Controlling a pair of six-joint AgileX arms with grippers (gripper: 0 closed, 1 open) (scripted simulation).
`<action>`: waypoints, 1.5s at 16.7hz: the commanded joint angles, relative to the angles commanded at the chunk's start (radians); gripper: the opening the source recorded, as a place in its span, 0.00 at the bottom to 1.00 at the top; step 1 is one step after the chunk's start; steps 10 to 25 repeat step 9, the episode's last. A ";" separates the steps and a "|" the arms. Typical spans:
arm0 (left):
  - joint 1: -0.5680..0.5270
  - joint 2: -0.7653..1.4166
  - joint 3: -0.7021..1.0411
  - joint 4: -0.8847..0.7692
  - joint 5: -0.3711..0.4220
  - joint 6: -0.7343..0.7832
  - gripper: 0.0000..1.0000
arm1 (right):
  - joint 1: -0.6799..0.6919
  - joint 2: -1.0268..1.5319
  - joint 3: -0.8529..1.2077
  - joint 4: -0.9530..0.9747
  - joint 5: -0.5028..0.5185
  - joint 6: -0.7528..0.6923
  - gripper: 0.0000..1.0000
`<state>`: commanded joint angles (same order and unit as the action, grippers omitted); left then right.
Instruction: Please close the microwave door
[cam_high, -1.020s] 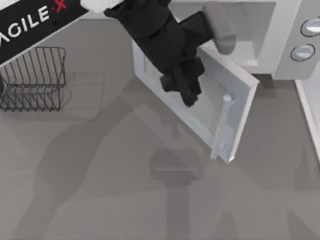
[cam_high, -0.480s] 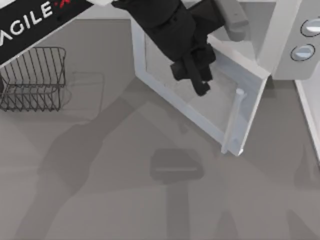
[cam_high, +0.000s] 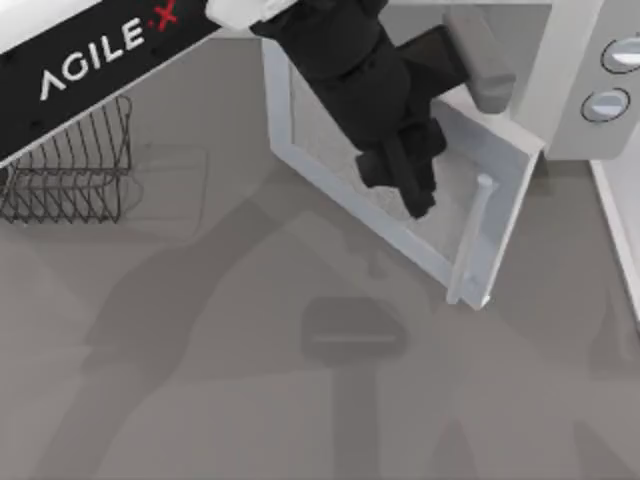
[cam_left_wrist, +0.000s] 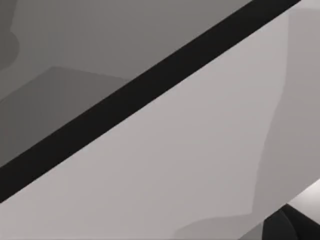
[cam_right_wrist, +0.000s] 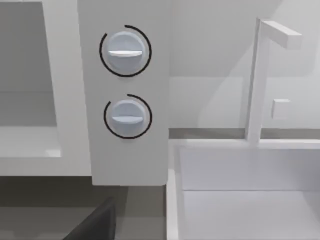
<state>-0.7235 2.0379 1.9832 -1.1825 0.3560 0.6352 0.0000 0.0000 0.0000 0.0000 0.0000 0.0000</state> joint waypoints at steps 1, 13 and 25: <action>-0.008 0.014 0.000 -0.009 0.005 -0.003 0.00 | 0.000 0.000 0.000 0.000 0.000 0.000 1.00; -0.001 0.014 0.075 0.026 -0.026 -0.026 0.00 | 0.000 0.000 0.000 0.000 0.000 0.000 1.00; -0.001 0.014 0.075 0.026 -0.026 -0.026 0.00 | 0.000 0.000 0.000 0.000 0.000 0.000 1.00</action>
